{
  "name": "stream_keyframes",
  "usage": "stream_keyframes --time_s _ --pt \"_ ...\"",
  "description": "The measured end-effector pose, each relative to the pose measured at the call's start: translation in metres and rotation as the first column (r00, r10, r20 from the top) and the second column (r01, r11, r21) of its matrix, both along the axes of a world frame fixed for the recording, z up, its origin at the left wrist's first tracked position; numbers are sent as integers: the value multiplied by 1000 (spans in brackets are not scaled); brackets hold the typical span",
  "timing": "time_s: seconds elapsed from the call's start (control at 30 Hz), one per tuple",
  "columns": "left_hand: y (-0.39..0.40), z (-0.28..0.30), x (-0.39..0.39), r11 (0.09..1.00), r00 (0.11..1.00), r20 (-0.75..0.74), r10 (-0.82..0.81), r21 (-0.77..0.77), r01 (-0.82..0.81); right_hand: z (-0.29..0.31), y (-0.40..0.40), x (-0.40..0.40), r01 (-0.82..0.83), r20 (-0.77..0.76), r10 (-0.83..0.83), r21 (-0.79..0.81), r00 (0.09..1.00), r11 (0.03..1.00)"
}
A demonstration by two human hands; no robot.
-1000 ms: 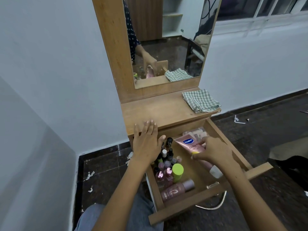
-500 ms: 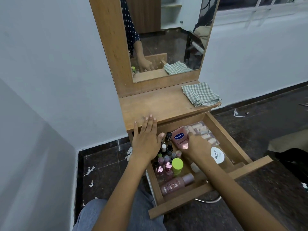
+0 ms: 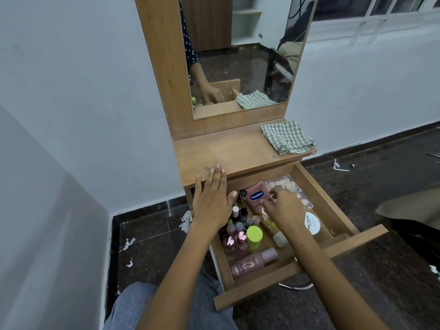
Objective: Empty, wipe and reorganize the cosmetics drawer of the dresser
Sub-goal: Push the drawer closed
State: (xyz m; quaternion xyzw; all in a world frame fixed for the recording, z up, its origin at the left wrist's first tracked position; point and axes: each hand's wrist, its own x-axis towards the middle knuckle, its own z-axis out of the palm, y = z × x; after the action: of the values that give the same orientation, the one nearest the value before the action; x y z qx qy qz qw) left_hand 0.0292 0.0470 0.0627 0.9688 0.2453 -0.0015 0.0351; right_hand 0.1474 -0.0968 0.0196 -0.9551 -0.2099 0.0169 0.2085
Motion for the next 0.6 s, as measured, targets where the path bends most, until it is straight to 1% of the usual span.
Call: stream_keyframes --time_s 0.07,0.13,0.23,0.3,0.43,0.5,0.57,0.6 --pt "-1 0 0 1000 1000 -10 0 7 0 -1 1 2 -2 49 -1 47 999 999" --pt "-1 3 0 1000 1000 -22 -5 -9 4 0 2 4 -22 68 13 137 998 990" --pt "2 9 0 998 999 -40 -15 -68 12 9 -3 6 -60 64 43 287 997 956" --pt "-1 17 -6 996 1000 -17 -17 -82 16 20 -14 4 -110 45 100 383 994 917" --pt "-40 36 -37 997 987 159 -36 -61 46 51 -59 -23 -252 60 261 531 964 809" --pt "-78 40 -60 994 955 290 -65 -61 87 60 -89 -44 -306 127 281 506 951 806" --pt "-126 33 -86 982 884 452 -119 -80 173 59 -122 -71 -350 262 256 432 931 831" --pt "-152 25 -97 971 846 510 -152 -82 224 52 -139 -84 -360 330 235 395 914 845"
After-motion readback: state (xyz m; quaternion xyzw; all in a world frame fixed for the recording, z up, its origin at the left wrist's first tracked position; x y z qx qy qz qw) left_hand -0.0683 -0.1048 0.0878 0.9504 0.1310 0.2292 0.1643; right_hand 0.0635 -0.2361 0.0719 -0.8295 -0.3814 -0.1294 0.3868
